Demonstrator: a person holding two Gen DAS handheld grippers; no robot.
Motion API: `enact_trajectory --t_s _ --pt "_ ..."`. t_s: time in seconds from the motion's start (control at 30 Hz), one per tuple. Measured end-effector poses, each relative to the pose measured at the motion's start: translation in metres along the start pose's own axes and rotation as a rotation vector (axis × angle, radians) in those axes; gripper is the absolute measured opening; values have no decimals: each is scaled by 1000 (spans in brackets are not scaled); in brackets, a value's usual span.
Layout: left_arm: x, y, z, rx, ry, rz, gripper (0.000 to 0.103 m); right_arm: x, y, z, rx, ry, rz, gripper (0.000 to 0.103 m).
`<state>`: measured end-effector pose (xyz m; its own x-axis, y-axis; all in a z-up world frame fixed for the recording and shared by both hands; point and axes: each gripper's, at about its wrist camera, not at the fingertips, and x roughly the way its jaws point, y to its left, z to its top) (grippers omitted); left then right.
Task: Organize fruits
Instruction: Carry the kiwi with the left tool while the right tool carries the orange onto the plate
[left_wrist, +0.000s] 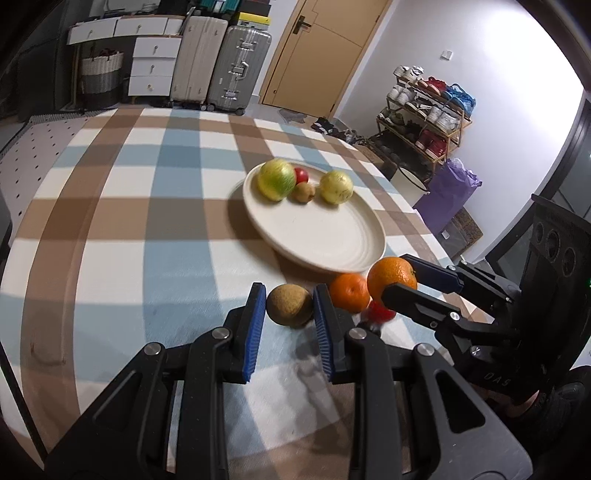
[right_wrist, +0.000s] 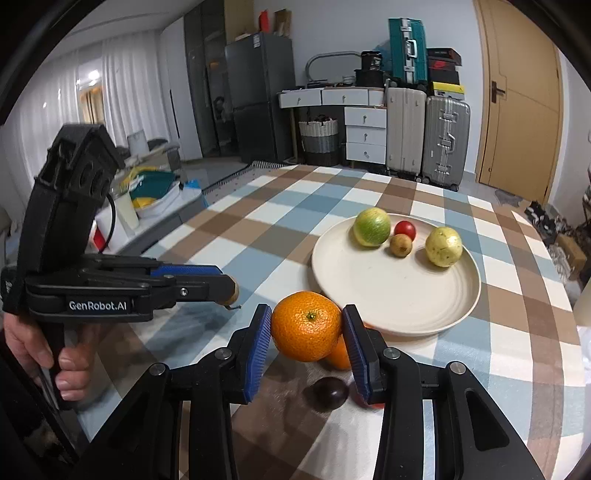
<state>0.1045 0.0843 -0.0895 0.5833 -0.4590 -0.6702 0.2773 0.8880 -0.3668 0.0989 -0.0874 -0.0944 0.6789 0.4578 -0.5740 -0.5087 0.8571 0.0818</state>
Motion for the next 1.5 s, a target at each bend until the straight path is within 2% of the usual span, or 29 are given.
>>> enact_trajectory --t_s 0.43,0.77,1.1,1.23,1.5 --pt "49 -36 58 62 30 -13 23 4 -57 21 129 -32 38 40" --pt "104 -53 100 63 85 -27 23 18 -102 35 172 -9 0 40" --pt "153 -60 120 50 129 -56 23 38 -142 38 228 30 4 40" --pt "167 -61 125 48 142 -63 23 47 -142 41 169 50 -40 40" --pt "191 -60 125 45 184 -81 23 62 -144 40 128 78 -46 41"
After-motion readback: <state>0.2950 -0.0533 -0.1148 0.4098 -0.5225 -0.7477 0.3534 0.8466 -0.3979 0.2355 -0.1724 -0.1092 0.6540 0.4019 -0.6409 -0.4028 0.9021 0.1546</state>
